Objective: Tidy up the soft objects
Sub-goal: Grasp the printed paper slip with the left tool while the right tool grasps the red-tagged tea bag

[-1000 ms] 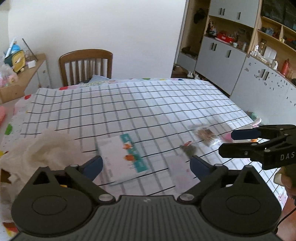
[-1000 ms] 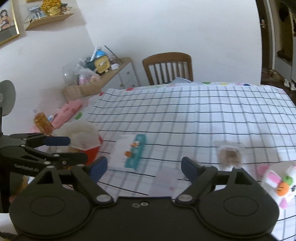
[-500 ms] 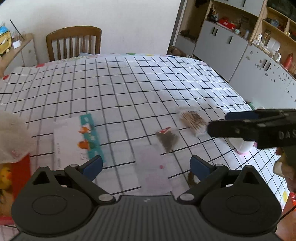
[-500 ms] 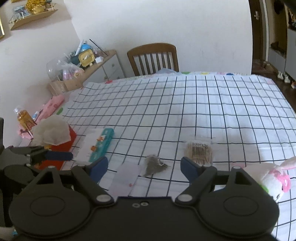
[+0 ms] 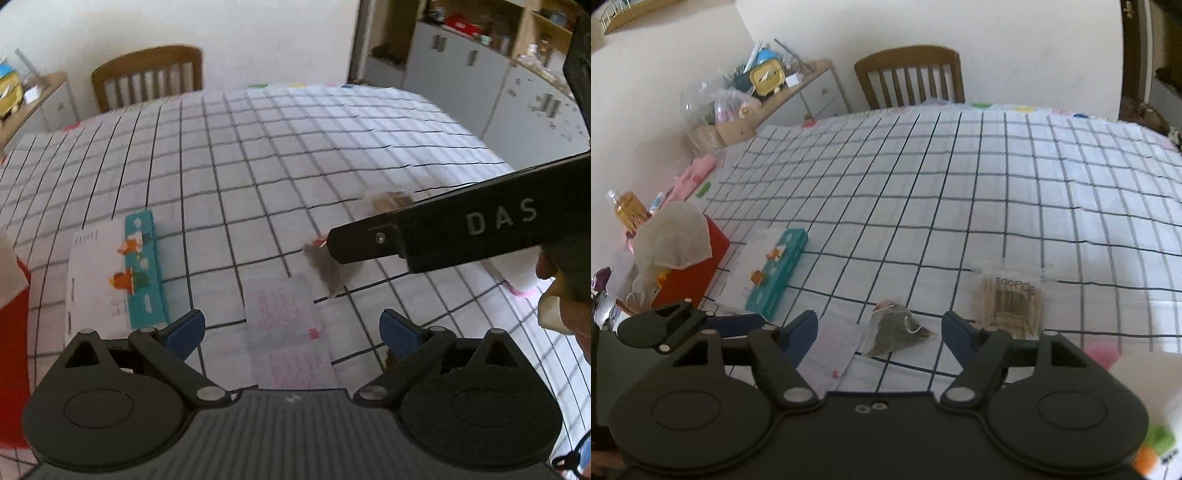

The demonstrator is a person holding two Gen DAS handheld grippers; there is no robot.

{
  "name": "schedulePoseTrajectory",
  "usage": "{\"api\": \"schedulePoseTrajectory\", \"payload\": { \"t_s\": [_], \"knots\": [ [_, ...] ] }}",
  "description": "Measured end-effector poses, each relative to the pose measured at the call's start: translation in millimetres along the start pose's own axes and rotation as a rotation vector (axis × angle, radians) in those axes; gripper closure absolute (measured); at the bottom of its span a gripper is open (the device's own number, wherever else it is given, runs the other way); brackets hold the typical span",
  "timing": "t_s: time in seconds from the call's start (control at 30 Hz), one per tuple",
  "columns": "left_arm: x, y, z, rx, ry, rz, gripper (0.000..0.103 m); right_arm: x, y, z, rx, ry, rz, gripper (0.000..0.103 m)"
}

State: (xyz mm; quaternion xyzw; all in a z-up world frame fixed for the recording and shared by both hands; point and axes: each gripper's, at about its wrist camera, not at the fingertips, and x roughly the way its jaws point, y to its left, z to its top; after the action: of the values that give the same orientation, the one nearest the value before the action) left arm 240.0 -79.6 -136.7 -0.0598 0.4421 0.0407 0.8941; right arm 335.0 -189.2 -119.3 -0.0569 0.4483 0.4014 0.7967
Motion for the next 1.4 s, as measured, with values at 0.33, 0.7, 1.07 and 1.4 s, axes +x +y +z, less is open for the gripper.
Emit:
{"api": "schedulePoseTrajectory", "payload": {
  "t_s": [0.33, 0.7, 1.07, 1.4],
  "knots": [
    [17, -11, -1, 0.019, 0.009, 0.057, 0.01, 29, -2, 5, -0.055, 0.056, -0.002, 0.04],
    [20, -10, 0, 0.004, 0.012, 0.066, 0.042, 37, -2, 5, -0.083, 0.082, 0.004, 0.051],
    [19, -5, 3, 0.015, 0.011, 0.069, 0.067, 34, -6, 1, -0.064, 0.075, -0.011, 0.084],
    [13, 3, 4, -0.027, 0.005, 0.036, 0.076, 16, -7, -7, -0.038, 0.03, -0.021, 0.1]
  ]
}}
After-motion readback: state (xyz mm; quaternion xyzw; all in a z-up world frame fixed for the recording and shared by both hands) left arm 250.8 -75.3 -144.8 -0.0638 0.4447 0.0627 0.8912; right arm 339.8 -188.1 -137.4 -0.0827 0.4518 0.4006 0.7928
